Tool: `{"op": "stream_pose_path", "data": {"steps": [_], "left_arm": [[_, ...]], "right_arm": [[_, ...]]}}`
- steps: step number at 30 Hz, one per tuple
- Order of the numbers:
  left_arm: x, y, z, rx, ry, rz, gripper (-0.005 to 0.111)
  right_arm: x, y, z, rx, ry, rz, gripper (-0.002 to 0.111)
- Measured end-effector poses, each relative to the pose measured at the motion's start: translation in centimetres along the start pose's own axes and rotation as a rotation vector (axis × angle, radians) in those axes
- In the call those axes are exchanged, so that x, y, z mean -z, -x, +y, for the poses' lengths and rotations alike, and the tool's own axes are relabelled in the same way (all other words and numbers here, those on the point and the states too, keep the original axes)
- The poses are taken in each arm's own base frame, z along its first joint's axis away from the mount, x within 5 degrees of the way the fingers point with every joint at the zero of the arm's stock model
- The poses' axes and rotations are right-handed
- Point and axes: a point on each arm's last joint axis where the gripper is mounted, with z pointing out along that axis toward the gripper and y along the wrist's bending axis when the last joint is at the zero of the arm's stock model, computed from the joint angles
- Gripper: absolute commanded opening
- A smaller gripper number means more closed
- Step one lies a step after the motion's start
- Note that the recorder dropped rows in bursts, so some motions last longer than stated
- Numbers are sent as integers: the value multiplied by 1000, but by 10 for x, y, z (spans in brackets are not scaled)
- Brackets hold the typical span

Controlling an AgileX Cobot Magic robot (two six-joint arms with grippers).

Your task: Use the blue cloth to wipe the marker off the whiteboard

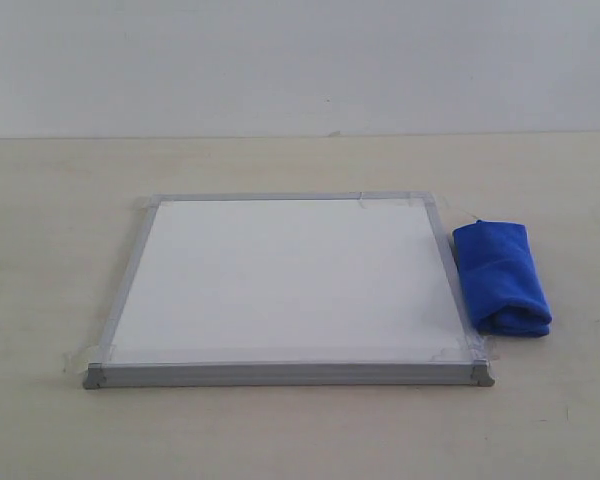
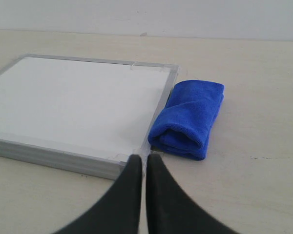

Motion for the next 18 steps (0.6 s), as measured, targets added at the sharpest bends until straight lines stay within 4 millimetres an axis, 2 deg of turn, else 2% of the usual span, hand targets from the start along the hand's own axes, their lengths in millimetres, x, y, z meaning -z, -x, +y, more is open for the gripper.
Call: {"op": "stream_pose_path", "data": {"steps": [8, 18], "left_arm": [[0, -4, 4, -5, 53, 44, 4], [3, -16, 16, -15, 217, 162, 4]], "right_arm": [[0, 0, 0, 0, 0, 0, 0], [0, 0, 0, 0, 0, 0, 0]]}}
